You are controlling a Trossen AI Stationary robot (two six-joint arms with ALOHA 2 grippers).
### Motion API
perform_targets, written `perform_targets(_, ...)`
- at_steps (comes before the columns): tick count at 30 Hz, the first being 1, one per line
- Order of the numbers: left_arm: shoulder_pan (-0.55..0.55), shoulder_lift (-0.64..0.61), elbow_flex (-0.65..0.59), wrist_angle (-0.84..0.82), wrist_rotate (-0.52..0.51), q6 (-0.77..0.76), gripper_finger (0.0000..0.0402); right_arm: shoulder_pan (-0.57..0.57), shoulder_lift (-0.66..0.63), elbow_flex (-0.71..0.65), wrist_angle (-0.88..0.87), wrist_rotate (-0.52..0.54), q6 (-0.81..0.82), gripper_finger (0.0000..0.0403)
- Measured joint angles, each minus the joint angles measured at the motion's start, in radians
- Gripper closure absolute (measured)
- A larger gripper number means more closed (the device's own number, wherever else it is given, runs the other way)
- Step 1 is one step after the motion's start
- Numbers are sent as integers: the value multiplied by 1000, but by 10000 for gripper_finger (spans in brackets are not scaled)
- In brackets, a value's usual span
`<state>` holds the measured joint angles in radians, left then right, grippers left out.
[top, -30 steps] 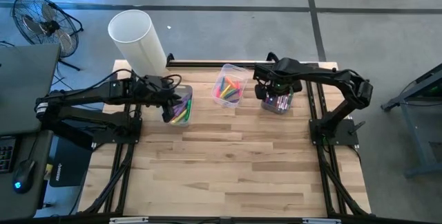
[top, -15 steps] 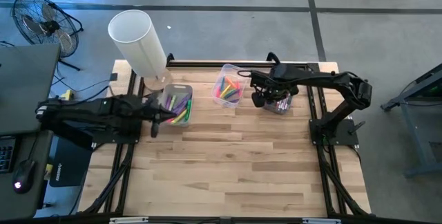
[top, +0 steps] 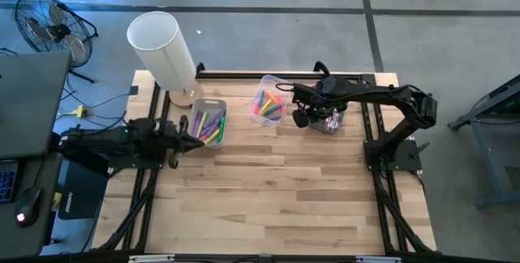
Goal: Pick & Place Markers
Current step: Return to Home Position
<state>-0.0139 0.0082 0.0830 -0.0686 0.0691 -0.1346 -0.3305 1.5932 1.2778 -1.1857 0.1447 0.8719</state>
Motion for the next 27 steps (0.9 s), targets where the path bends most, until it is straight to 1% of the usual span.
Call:
perform_targets(3,0,1,-67,118,28,1,401,0,0,0,3,-4,-1,324)
perform_targets(6,0,-1,-66,105,31,16,401,0,0,0,4,-5,-9,324)
perform_targets(10,0,0,-68,95,7,32,401,0,0,0,6,-5,-78,324)
perform_targets(13,0,1,-69,85,-24,34,401,0,0,0,-2,-24,-163,324)
perform_targets(16,0,0,-69,85,-37,28,401,0,0,0,-9,-39,-349,324)
perform_targets(18,0,0,-69,84,-39,26,401,-1,0,0,-7,-40,-429,324)
perform_targets(23,0,0,-70,84,-39,26,400,9,0,0,23,-48,-525,324)
perform_targets(25,0,0,-70,84,-39,26,400,27,0,0,60,-53,-559,326)
perform_targets(27,0,0,-70,84,-39,26,400,56,-5,0,99,-79,-619,333)
